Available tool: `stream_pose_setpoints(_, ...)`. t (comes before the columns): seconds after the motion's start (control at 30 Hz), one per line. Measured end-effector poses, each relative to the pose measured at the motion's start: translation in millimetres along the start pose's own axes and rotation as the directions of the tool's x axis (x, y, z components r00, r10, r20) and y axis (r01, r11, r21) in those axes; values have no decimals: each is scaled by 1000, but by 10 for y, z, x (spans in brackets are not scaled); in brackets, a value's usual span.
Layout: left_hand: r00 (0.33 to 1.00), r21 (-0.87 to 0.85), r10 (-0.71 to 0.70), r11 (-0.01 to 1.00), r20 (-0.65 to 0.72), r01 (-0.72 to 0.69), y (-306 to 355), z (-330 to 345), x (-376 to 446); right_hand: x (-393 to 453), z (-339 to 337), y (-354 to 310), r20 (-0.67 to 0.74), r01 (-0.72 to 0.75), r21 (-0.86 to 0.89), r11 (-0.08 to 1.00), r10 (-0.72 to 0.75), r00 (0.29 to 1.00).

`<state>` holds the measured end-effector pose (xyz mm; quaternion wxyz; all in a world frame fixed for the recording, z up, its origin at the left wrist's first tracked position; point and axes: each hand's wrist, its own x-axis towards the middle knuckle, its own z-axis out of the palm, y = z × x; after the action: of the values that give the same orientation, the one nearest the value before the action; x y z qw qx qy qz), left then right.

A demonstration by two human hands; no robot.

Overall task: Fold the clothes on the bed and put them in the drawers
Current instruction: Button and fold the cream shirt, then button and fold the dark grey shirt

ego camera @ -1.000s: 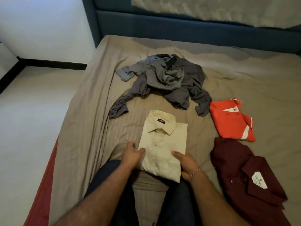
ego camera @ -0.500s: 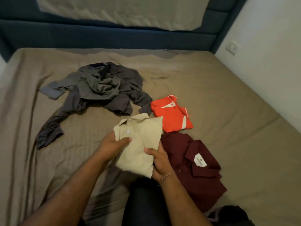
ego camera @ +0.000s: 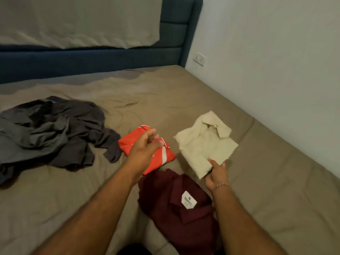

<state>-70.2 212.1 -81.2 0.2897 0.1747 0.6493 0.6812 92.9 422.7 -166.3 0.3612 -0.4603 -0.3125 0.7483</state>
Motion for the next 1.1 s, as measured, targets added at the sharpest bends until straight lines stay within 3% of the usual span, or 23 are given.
stream_pose_setpoints(0.07,999,62,-49,997,9,48,-253,-60,-63,163,-206,143,-227,-169,-283,944,106,968)
stream_pose_setpoints(0.13,995,103,-96,990,18,94,-487,-175,-100,215,-271,277,-410,-209,-550,809,-43,911)
stream_pose_setpoints(0.2,989,106,-150,983,-14,150,-692,-314,-89,143,-114,431,-308,-72,-808,585,-314,898)
stream_pose_setpoints(0.27,978,93,-197,975,-70,203,-823,-436,-75,-16,184,640,17,233,-889,395,-480,877)
stream_pose_setpoints(0.33,964,91,-231,965,-135,244,-908,-571,-78,-200,529,939,335,479,-844,240,-461,822)
stream_pose_setpoints(0.4,943,81,-266,955,-199,286,-916,-770,-109,-396,893,1276,553,626,-752,204,-322,769)
stream_pose_setpoints(0.53,880,58,-260,950,-398,307,-879,-1407,-236,-753,1555,1921,771,762,-630,148,3,637)
stream_pose_setpoints(0.67,778,-67,-267,958,-568,279,-805,-2182,-420,-1045,2139,2506,807,826,-562,50,251,534)
stream_pose_setpoints(0.8,725,-114,-278,957,-630,268,-804,-2704,-469,-1193,2515,2868,790,884,-459,-91,412,453)
stream_pose_setpoints(1.03,653,-238,-366,930,-663,279,-993,-3246,-563,-1405,3406,3222,870,926,-120,-358,411,272)
stream_pose_setpoints(1.1,651,-250,-376,927,-659,281,-1023,-3345,-602,-1408,3628,3230,842,907,-77,-415,460,282)
